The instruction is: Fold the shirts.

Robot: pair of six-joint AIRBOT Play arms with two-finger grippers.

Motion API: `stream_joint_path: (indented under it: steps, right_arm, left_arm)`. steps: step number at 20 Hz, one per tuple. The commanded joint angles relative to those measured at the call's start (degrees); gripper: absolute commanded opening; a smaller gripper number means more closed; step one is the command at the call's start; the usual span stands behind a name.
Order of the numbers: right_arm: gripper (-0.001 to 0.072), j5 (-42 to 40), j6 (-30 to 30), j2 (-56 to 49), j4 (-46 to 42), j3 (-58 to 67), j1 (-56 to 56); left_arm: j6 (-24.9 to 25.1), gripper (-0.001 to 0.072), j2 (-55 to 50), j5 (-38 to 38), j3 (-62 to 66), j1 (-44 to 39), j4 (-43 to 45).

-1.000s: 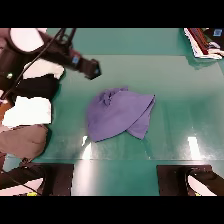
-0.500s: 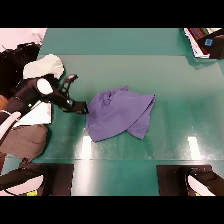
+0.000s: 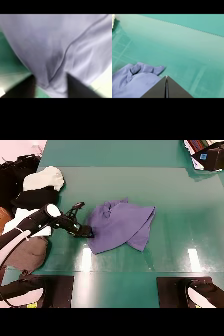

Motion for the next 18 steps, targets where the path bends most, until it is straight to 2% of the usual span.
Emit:
stream_joint_path:
  steps: [1,3,5,7,9,10,11,12,13,15,18]
  right_arm:
    - [0.0014,0.33,0.15,-0.04,-0.17,-0.02,-0.04]
    - [0.0014,2.56,0.37,-0.28,-1.25,-0.07,-0.04]
    - [0.0014,7.87,3.28,-1.57,-4.11,-0.09,-0.04]
    - [0.0014,13.81,3.72,-4.68,-5.42,-0.11,-0.04]
    - [0.0027,16.26,3.69,-9.38,-5.38,-0.37,-0.02]
    - [0.0163,15.56,3.69,-11.39,-4.5,-1.73,-0.02]
    - [0.0437,14.32,3.72,-13.51,-3.37,-4.48,-0.04]
    - [0.0492,13.09,3.91,-15.78,-2.93,-7.54,-0.04]
    - [0.0492,11.34,4.24,-17.84,-2.78,-10.69,-0.02]
    - [0.0492,6.47,4.0,-22.08,3.65,-17.05,-0.02]
    - [0.0486,0.94,1.01,-28.28,10.73,-21.4,1.38]
  left_arm:
    - [1.07,0.0037,0.07,0.72,0.39,-1.49,-1.88]
    - [0.94,0.0024,0.63,-1.16,4.31,2.14,-1.86]
    - [0.94,0.0024,1.99,-3.08,10.62,7.8,-1.75]
    - [0.92,0.0024,3.13,-3.74,17.46,13.0,-1.7]
    - [0.92,0.0024,3.17,-4.0,23.1,16.2,-1.68]
    - [0.92,0.0024,3.15,-3.96,24.79,17.11,-1.68]
    - [0.94,0.0024,3.15,-3.89,25.81,17.79,-1.66]
    - [0.94,0.0024,3.15,-3.69,26.12,18.14,-1.46]
    - [0.94,0.0024,3.08,-3.54,26.12,18.14,-0.55]
    - [0.92,0.0024,3.02,-3.76,26.1,18.14,1.6]
    - [0.94,0.0024,2.91,-3.32,26.12,18.14,2.01]
